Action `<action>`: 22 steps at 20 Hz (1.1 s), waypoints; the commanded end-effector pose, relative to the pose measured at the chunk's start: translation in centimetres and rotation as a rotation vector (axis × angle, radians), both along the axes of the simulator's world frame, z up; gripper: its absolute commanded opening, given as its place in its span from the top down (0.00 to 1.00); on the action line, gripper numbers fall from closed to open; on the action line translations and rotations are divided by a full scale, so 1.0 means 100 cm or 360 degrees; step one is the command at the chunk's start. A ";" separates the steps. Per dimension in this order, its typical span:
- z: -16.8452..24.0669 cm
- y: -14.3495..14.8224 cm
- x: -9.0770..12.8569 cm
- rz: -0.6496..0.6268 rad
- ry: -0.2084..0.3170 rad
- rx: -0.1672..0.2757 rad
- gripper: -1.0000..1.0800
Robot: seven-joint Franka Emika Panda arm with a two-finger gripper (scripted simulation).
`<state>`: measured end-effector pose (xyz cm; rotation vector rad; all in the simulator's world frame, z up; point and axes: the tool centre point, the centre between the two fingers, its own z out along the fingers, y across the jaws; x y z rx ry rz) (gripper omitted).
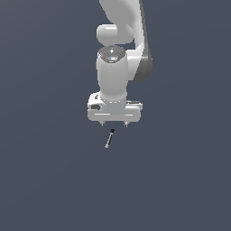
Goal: Pick up the object and move it to a goal position.
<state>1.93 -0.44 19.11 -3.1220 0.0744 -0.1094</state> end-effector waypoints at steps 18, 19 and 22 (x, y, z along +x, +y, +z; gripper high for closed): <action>-0.127 -0.025 -0.028 -0.0344 0.0111 -0.0010 0.04; -0.129 -0.026 -0.029 -0.0350 0.0113 -0.0011 0.04; -0.130 -0.026 -0.029 -0.0348 0.0115 -0.0011 0.04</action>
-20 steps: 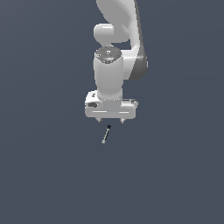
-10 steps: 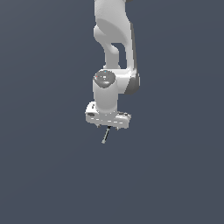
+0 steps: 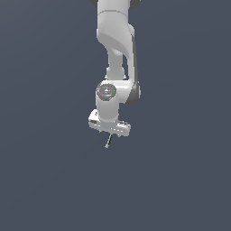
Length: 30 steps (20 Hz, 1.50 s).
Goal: Pick up the object and move it to a goal position.
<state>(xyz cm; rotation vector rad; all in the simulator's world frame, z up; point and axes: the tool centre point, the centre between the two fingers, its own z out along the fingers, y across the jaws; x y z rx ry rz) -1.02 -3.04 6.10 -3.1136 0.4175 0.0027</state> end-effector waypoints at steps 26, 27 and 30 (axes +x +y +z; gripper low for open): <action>-0.051 0.000 0.000 -0.0007 -0.0003 -0.0001 1.00; -0.051 0.000 0.000 -0.0007 -0.0003 -0.0001 1.00; -0.051 0.000 0.000 -0.0007 -0.0003 -0.0001 1.00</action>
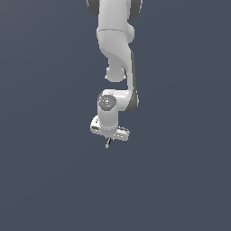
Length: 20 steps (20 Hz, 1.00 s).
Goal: Pick up the object and move it to a goal position.
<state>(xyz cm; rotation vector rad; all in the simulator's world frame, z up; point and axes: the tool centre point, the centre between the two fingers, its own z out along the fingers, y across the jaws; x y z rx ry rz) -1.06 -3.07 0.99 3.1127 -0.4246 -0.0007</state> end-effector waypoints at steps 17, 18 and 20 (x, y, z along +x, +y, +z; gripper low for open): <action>0.088 -0.003 -0.005 0.0000 0.0000 0.0000 1.00; 0.094 -0.003 -0.005 0.0000 0.0000 0.0000 1.00; 0.105 -0.004 -0.005 0.0000 0.0000 0.0000 1.00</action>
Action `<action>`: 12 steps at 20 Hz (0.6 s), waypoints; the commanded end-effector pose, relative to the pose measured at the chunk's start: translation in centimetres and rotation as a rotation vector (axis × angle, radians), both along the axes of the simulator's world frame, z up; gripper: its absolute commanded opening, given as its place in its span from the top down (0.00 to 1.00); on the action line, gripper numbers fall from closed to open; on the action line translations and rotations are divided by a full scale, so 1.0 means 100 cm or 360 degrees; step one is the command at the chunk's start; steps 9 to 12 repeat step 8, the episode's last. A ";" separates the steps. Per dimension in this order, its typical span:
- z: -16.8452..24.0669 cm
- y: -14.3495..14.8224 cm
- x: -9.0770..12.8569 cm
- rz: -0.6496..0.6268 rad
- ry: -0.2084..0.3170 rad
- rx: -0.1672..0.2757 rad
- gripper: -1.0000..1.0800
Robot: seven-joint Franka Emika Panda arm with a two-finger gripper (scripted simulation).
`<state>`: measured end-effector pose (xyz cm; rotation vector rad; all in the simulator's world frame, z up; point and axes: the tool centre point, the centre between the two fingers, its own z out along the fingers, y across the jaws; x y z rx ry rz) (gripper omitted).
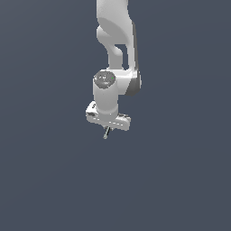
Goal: Pick up the object and move it to a goal position.
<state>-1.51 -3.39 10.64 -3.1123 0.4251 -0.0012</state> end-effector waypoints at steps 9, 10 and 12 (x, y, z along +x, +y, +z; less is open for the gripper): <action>0.028 -0.001 0.000 0.0000 0.0001 -0.0001 1.00; 0.028 -0.001 0.000 0.0000 0.0001 -0.0001 1.00; 0.028 -0.001 0.000 0.0000 0.0001 -0.0001 1.00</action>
